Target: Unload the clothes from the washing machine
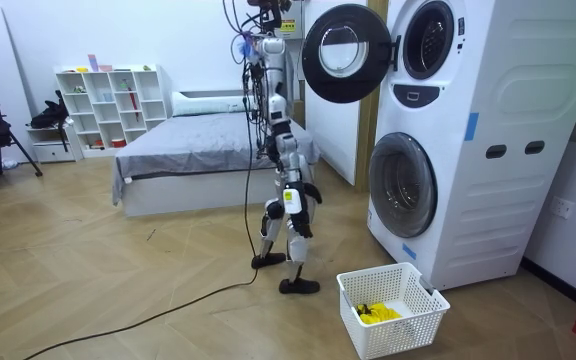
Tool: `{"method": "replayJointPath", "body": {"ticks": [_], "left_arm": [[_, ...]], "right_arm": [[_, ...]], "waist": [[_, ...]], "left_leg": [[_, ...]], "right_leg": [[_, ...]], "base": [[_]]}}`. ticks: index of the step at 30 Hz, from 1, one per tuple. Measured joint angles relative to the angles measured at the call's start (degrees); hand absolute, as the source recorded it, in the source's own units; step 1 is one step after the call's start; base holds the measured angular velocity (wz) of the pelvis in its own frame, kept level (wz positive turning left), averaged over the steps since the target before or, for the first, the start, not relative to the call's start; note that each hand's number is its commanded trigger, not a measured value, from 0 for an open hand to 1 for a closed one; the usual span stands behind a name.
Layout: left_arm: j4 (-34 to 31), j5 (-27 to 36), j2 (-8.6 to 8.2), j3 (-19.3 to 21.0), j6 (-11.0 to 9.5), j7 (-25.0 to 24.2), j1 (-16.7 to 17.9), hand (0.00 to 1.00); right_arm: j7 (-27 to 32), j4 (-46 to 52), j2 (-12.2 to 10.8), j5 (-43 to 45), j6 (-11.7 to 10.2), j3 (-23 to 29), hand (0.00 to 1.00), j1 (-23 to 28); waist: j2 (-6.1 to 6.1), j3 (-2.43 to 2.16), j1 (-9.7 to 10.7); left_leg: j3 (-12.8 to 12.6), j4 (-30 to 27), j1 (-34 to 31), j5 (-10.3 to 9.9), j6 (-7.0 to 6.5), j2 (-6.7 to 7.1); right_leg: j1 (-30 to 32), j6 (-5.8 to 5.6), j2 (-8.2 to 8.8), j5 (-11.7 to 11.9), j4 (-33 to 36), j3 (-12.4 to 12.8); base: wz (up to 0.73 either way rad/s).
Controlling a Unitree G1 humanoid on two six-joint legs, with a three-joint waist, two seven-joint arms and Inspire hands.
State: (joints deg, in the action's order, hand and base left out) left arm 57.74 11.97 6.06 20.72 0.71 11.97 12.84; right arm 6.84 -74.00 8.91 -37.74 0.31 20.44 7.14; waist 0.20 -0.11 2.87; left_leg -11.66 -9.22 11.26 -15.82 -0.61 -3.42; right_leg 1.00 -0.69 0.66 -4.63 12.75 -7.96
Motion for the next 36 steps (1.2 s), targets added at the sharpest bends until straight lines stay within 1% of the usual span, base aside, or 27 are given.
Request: {"method": "replayJointPath", "body": {"ticks": [1, 2, 3, 4, 5, 7, 8, 9, 10, 11, 13, 14, 15, 17, 18, 19, 20, 21, 22, 23, 24, 26, 30, 32, 34, 35, 36], "left_arm": [[-3.8, 2.1, 0.61, 0.6, 0.1, 0.1, -0.2, 0.00], [-5.2, 3.1, 1.22, 0.6, 0.1, 0.1, -0.5, 0.00], [-6.3, 4.1, 2.64, 1.3, 0.2, 0.1, -2.2, 0.00], [-7.4, 4.3, 4.47, 1.8, 0.4, 0.1, -3.8, 0.00], [-8.3, 4.3, 5.43, 2.0, 0.4, 0.1, -4.4, 0.00], [-17.3, 4.8, 8.27, 4.1, 1.3, 0.6, -5.6, 0.00], [-21.0, 6.4, 10.08, 4.2, 0.9, 1.1, -6.5, 0.00], [-21.9, 6.7, 11.12, 4.3, 0.6, 1.2, -7.0, 0.00], [-22.9, 6.8, 12.99, 4.3, 0.2, 1.9, -8.1, 0.00], [-23.6, 6.9, 13.72, 4.3, 0.3, 2.5, -8.7, 0.00], [-25.7, 7.4, 15.82, 4.8, 0.3, 2.8, -11.0, 0.00], [-26.0, 8.0, 16.87, 5.5, 0.3, 2.8, -11.9, 0.00], [-26.6, 8.2, 17.26, 6.0, 0.6, 2.8, -12.0, 0.00], [-29.5, 8.3, 18.19, 7.3, 1.1, 2.8, -12.3, 0.00], [-30.5, 8.5, 19.96, 7.3, 1.2, 2.6, -12.9, 0.00], [-30.9, 8.7, 22.26, 7.3, 1.3, 2.6, -13.6, 0.00], [-31.4, 8.6, 23.30, 7.5, 1.3, 2.6, -14.0, 0.00], [-32.3, 8.6, 24.99, 8.2, 1.3, 2.4, -15.0, 0.00], [-32.4, 8.3, 26.21, 9.3, 1.4, 2.3, -15.5, 0.00], [-32.4, 8.2, 26.60, 9.7, 1.5, 2.4, -15.8, 0.00], [-32.4, 8.5, 27.41, 10.5, 1.6, 2.6, -16.6, 0.00], [-32.4, 8.8, 29.14, 10.9, 2.5, 2.6, -17.7, 0.00], [-33.1, 9.5, 29.34, 11.0, 4.0, 3.1, -20.5, 0.00], [-34.3, 10.1, 29.34, 9.9, 4.5, 3.8, -20.7, 0.00], [-36.9, 10.4, 29.32, 8.8, 6.0, 4.1, -20.7, 0.00], [-38.0, 10.4, 29.29, 8.6, 6.3, 4.2, -20.7, 0.00], [-40.7, 10.3, 28.67, 8.6, 7.0, 4.8, -20.7, 0.00]], "right_arm": [[-0.1, 0.8, 0.1, 0.1, -0.1, 0.6, 0.00, -0.1], [-0.1, 0.9, 0.3, 0.1, -0.2, 1.0, 0.00, -0.4], [-0.1, 1.0, 0.8, 0.6, -0.5, 1.3, 0.00, -0.5], [-0.2, 1.8, 1.0, 1.2, -0.5, 2.4, 0.00, -0.5], [-0.1, 2.4, 1.0, 1.3, -0.5, 3.1, 0.00, -0.4], [0.1, 3.6, 1.4, 2.1, -0.7, 5.2, 0.00, -0.2], [0.3, 4.1, 1.9, 1.9, -0.8, 5.8, 0.00, -0.1], [0.5, 4.5, 2.2, 1.9, -0.8, 5.7, 0.00, -0.1], [0.6, 5.5, 2.8, 2.1, -0.9, 5.6, 0.00, -0.1], [0.6, 5.8, 3.0, 2.3, -1.0, 5.5, 0.00, 0.0], [0.6, 6.2, 3.8, 3.2, -1.1, 5.8, 0.00, 0.3], [0.4, 6.1, 4.0, 2.9, -1.1, 5.8, 0.00, 0.7], [0.4, 6.2, 4.0, 2.8, -1.0, 5.8, 0.00, 0.8], [-0.1, 6.5, 4.0, 2.8, -1.0, 5.9, 0.00, 1.1], [-0.3, 6.5, 4.0, 3.1, -1.0, 6.1, 0.00, 1.3], [-0.7, 6.6, 4.0, 3.6, -1.0, 6.3, 0.00, 1.3], [-1.0, 6.7, 4.0, 3.8, -1.0, 6.3, 0.00, 1.4], [-1.7, 6.7, 4.1, 4.3, -1.0, 7.2, 0.00, 1.9], [-2.1, 6.9, 4.1, 4.3, -1.0, 8.0, 0.00, 1.9], [-2.1, 7.1, 4.2, 4.3, -1.0, 8.0, 0.00, 2.2], [-2.0, 7.1, 4.2, 4.3, -1.0, 8.0, 0.00, 2.3], [-2.2, 7.0, 4.6, 5.1, -0.9, 8.0, 0.00, 2.6], [-2.9, 7.0, 4.7, 7.7, -0.6, 7.8, 0.00, 2.9], [-3.6, 7.0, 4.7, 9.3, -0.6, 6.9, 0.00, 2.8], [-4.7, 6.7, 4.7, 10.2, -0.6, 5.4, 0.00, 2.9], [-4.9, 6.5, 4.6, 10.7, -0.6, 5.2, 0.00, 2.8], [-5.3, 6.5, 4.4, 11.8, -0.4, 4.8, 0.00, 2.8]], "waist": [[-0.23, 0.17, -0.3], [-0.13, 0.22, -0.5], [0.14, 0.25, -0.7], [0.40, 0.17, -1.0], [0.52, 0.19, -1.1], [1.36, 0.25, -1.5], [1.93, 0.41, -1.8], [2.27, 0.41, -1.7], [3.15, 0.37, -1.6], [3.65, 0.34, -1.5], [4.94, 0.09, -1.6], [5.26, 0.12, -1.6], [5.70, -0.12, -1.6], [5.99, -0.29, -1.6], [5.87, -0.23, -1.7], [5.66, -0.12, -1.7], [5.55, -0.08, -1.9], [5.34, -0.01, -1.9], [5.33, 0.04, -1.9], [5.31, 0.03, -2.0], [5.26, 0.00, -2.1], [5.16, -0.06, -1.7], [5.09, -0.08, -2.2], [5.02, -0.03, -2.2], [4.85, 0.08, -2.2], [4.76, 0.14, -2.2], [4.57, 0.21, -2.2]], "left_leg": [[0.0, 0.3, 0.1, 0.1, 0.17, -0.12], [0.0, 0.5, 0.2, 0.1, 0.21, -0.20], [0.0, 0.6, 0.4, 0.1, 0.28, -0.35], [0.0, 0.8, 0.5, 0.1, 0.33, -0.46], [0.1, 0.9, 0.6, 0.1, 0.36, -0.53], [0.0, 0.9, 0.7, -0.1, 0.63, -0.86], [0.2, 1.1, 0.6, -0.1, 0.63, -0.88], [0.3, 1.3, 0.5, -0.1, 0.63, -0.87], [0.3, 1.5, 0.4, -0.1, 0.63, -0.86], [0.3, 1.5, 0.3, -0.1, 0.62, -0.86], [0.4, 1.5, 0.3, -0.1, 0.62, -0.89], [0.4, 1.4, 0.4, -0.1, 0.62, -0.84], [0.4, 1.4, 0.4, -0.1, 0.64, -0.83], [0.0, 1.2, 0.4, 0.0, 0.74, -0.87], [0.0, 1.1, 0.4, 0.0, 0.76, -0.89], [0.0, 1.0, 0.3, 0.0, 0.76, -0.86], [-0.1, 1.0, 0.3, 0.0, 0.77, -0.85], [-0.2, 1.0, 0.2, 0.0, 0.80, -0.85], [-0.3, 0.9, 0.2, 0.0, 0.81, -0.83], [-0.3, 0.9, 0.2, 0.0, 0.81, -0.82], [-0.3, 1.0, 0.1, 0.0, 0.82, -0.83], [0.8, 0.9, 0.0, 0.0, 0.83, -0.77], [1.8, 0.4, -0.5, 0.0, 0.82, -0.77], [2.7, 0.1, -0.8, 0.0, 0.82, -0.77], [3.9, 0.0, -0.9, 0.0, 0.82, -0.83], [4.2, -0.1, -1.0, 0.0, 0.82, -0.85], [4.7, -0.3, -1.3, 0.0, 0.80, -0.88]], "right_leg": [[0.0, 0.02, -0.18, 0.0, -0.1, 0.1], [0.0, 0.02, -0.29, 0.0, -0.2, 0.1], [-0.2, 0.03, -0.44, 0.0, -0.4, 0.1], [-0.6, 0.06, -0.57, 0.0, -1.0, 0.0], [-0.7, 0.12, -0.68, 0.1, -1.2, 0.0], [-0.8, 0.14, -1.00, 0.1, -1.3, -0.1], [-0.7, 0.14, -1.00, 0.1, -1.3, -0.3], [-0.6, 0.13, -0.98, 0.1, -1.3, -0.3], [-0.5, 0.13, -0.99, 0.1, -1.3, -0.3], [-0.4, 0.13, -0.99, 0.1, -1.3, -0.3], [-0.4, 0.11, -1.02, 0.0, -1.3, -0.6], [-0.3, 0.15, -0.98, -0.2, -1.2, -0.6], [-0.3, 0.16, -1.00, -0.2, -1.1, -0.4], [-0.3, 0.17, -1.07, -0.2, -1.2, -0.4], [-0.3, 0.26, -1.04, -0.3, -1.2, -0.4], [-0.2, 0.37, -1.03, -0.4, -1.1, -0.2], [-0.1, 0.41, -1.04, -0.4, -1.0, -0.1], [0.0, 0.45, -1.03, -0.4, -1.0, 0.0], [0.1, 0.46, -1.03, -0.5, -0.9, 0.0], [0.1, 0.46, -1.03, -0.5, -0.9, 0.0], [0.1, 0.48, -1.07, -0.4, -0.9, 0.1], [-0.2, 0.48, -0.97, -0.4, -0.9, 0.0], [-0.4, 0.42, -0.80, -0.5, -1.0, -0.1], [-0.5, 0.39, -0.75, -0.4, -1.1, -0.1], [-1.0, 0.39, -0.70, -0.4, -1.3, -0.3], [-1.1, 0.39, -0.64, -0.4, -1.3, -0.4], [-1.3, 0.36, -0.50, -0.4, -1.3, -0.8]], "base": [[0.00], [0.00], [0.00], [0.00], [0.00], [0.00], [0.00], [0.00], [0.00], [0.00], [0.00], [0.00], [-0.06], [-0.03], [0.00], [0.00], [-0.04], [-0.04], [0.00], [0.00], [0.00], [0.15], [0.20], [0.22], [0.26], [0.30], [0.36]]}}
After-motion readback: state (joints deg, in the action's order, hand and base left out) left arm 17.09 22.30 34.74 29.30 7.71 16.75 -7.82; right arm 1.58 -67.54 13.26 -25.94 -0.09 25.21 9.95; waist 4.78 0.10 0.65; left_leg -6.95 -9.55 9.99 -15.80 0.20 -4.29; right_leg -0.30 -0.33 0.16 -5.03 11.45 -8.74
